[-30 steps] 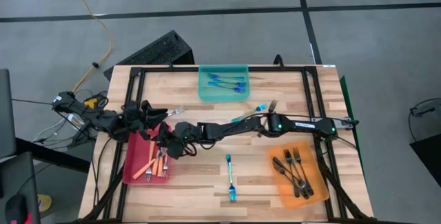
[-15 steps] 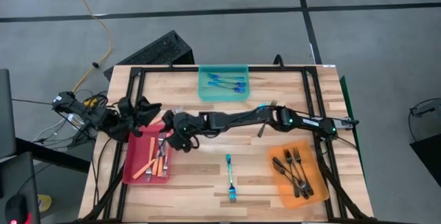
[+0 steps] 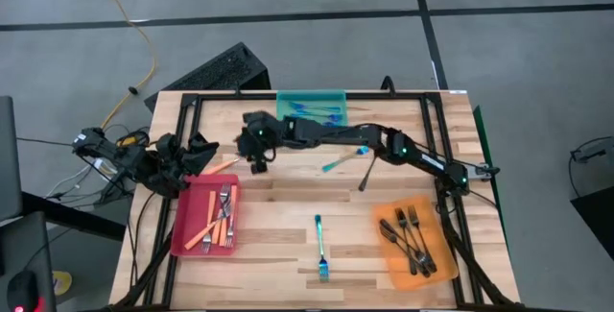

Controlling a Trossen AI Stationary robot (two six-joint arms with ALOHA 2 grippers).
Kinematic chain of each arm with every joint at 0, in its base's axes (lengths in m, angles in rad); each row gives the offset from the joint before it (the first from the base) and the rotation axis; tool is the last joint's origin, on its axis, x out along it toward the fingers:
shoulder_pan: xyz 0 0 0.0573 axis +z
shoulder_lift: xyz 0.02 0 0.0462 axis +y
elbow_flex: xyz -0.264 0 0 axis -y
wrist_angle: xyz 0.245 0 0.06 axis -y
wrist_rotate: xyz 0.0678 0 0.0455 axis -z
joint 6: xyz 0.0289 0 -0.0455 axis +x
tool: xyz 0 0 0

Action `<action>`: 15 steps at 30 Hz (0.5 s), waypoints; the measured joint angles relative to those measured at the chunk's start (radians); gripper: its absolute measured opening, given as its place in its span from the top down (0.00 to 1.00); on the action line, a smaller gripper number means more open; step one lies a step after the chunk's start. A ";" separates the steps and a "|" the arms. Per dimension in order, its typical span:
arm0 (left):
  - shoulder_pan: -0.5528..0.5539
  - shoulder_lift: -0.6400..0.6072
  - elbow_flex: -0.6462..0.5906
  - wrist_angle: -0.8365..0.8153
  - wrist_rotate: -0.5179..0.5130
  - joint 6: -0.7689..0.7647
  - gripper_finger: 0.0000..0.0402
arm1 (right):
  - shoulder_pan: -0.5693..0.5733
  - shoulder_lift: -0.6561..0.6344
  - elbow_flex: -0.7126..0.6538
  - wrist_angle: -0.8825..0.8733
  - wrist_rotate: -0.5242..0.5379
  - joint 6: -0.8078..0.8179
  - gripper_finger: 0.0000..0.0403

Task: Sort silverware by color (type)
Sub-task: Adjust the orange spoon on the table

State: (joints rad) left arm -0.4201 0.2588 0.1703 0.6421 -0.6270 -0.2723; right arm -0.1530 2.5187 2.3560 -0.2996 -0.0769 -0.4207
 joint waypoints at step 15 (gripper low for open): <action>0.000 0.000 0.000 -0.169 -0.141 -0.117 0.72 | -0.015 0.158 -0.002 0.172 -0.081 0.009 0.49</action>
State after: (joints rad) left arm -0.4200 0.2592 0.1703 0.4736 -0.7681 -0.3889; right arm -0.1685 2.6767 2.3541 -0.1275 -0.1582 -0.4114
